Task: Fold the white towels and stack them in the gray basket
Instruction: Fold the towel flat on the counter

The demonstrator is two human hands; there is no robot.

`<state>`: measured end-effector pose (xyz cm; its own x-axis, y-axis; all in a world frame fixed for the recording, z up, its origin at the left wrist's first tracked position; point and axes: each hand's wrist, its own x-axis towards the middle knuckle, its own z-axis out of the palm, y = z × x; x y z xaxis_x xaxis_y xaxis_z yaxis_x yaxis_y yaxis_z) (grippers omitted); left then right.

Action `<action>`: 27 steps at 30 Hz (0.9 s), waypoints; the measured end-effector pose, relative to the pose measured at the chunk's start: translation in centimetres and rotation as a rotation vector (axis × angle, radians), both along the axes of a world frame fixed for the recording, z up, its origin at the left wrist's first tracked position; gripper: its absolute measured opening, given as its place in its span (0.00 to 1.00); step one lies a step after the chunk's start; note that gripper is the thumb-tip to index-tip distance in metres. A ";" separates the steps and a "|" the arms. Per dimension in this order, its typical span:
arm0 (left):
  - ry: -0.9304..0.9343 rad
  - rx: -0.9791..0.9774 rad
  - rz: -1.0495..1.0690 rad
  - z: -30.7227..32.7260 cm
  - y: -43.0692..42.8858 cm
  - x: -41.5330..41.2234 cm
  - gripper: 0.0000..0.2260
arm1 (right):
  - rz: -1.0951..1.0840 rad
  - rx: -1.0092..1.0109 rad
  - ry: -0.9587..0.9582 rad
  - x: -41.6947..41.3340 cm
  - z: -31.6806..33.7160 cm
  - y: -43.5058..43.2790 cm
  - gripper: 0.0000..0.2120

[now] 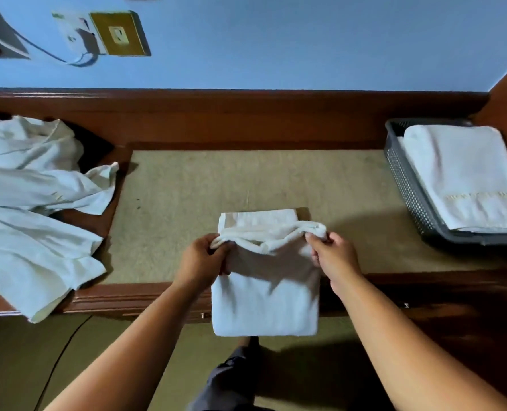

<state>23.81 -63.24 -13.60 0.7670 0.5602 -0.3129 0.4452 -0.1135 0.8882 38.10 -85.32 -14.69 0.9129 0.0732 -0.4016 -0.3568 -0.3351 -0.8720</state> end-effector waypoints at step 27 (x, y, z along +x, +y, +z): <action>0.508 -0.083 -0.020 -10.5 9.0 13.1 0.35 | 0.105 -0.333 0.240 9.9 -9.4 8.8 0.28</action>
<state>36.94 -54.27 -24.06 0.5165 0.5048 -0.6916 0.8216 -0.0648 0.5663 47.96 -76.48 -24.11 0.7851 -0.0089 -0.6193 -0.4852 -0.6303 -0.6060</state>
